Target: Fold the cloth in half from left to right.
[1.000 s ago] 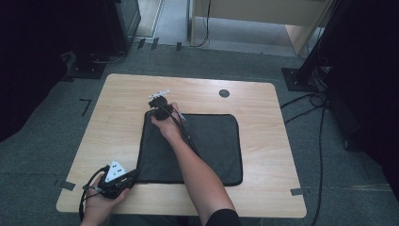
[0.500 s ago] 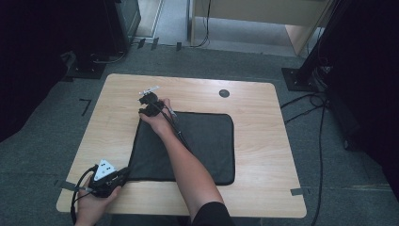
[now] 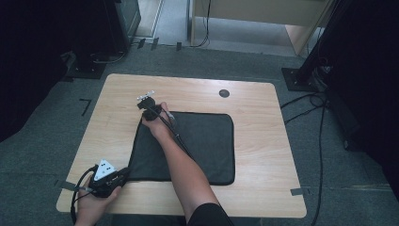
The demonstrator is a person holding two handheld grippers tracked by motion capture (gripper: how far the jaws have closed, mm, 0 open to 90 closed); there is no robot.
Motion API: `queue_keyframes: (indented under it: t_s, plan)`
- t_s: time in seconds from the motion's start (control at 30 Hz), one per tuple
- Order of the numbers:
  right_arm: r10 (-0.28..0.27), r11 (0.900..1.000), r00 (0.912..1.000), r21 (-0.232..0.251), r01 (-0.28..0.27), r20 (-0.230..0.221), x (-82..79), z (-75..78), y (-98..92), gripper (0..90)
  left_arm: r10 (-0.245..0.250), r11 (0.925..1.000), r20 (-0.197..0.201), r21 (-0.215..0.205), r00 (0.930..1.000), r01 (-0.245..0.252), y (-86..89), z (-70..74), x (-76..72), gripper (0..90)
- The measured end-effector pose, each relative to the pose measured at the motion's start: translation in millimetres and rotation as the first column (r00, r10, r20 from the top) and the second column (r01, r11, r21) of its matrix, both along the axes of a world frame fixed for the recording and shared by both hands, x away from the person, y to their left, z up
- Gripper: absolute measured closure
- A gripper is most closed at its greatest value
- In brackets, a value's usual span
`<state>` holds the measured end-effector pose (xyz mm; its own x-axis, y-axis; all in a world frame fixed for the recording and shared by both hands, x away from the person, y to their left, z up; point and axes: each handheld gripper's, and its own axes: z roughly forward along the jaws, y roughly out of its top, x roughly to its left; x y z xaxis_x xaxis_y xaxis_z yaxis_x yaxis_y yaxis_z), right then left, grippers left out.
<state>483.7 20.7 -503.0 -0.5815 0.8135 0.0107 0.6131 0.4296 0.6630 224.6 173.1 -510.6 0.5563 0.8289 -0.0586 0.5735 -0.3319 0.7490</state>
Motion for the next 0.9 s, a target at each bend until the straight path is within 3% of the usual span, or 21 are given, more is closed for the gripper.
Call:
queue_keyframes:
  t_s: [0.17, 0.27, 0.4, 0.47, 0.5, 0.53, 0.57, 0.63, 0.9]
  plan:
    - [0.004, 1.0, 0.9999, -0.024, -0.004, 0.014, -0.3, 2.7, 3.2, 89.9, 0.013, 0.9999, 0.004, -0.003, 0.9999, -0.013, 1.4, 0.7, 0.0, 85.1]
    - [-0.001, 0.999, 0.9998, 0.033, 0.0, 0.021, 1.6, 9.7, 3.3, 89.9, 0.04, 0.9991, 0.033, -0.013, 0.9986, -0.04, 4.3, 3.2, -1.4, 85.2]
    - [0.017, 0.999, 0.9985, 0.036, -0.019, 0.051, 4.5, 21.6, 6.0, 89.9, 0.075, 0.997, 0.065, -0.022, 0.9951, -0.074, 8.8, 6.8, -3.2, 85.5]
    - [0.04, 0.997, 0.996, 0.056, -0.045, 0.079, 7.5, 37.6, 9.0, 89.9, 0.119, 0.9929, 0.112, -0.024, 0.9866, -0.117, 14.2, 12.0, -6.5, 85.5]
    - [0.044, 0.997, 0.9953, 0.066, -0.05, 0.086, 8.1, 44.3, 9.4, 89.9, 0.119, 0.9929, 0.112, -0.024, 0.9866, -0.117, 14.2, 12.0, -6.5, 85.6]
    - [0.053, 0.996, 0.9937, 0.073, -0.06, 0.099, 8.6, 49.1, 9.1, 89.8, 0.126, 0.992, 0.153, -0.024, 0.9801, -0.124, 14.9, 16.7, -10.5, 85.6]
    - [0.055, 0.995, 0.9933, 0.078, -0.063, 0.102, 8.4, 53.9, 7.8, 89.8, 0.129, 0.9916, 0.165, -0.031, 0.9778, -0.126, 14.3, 18.4, -12.1, 85.6]
    - [0.06, 0.993, 0.9914, 0.095, -0.071, 0.116, 7.8, 61.1, 1.9, 89.8, 0.122, 0.9922, 0.188, -0.046, 0.9745, -0.115, 10.6, 23.1, -16.2, 85.6]
    - [0.062, 0.986, 0.99, 0.146, -0.08, 0.127, -5.0, 69.6, -50.4, 89.8, 0.023, 0.9917, 0.198, -0.129, 0.98, 0.002, -30.5, 37.0, -26.3, 85.7]
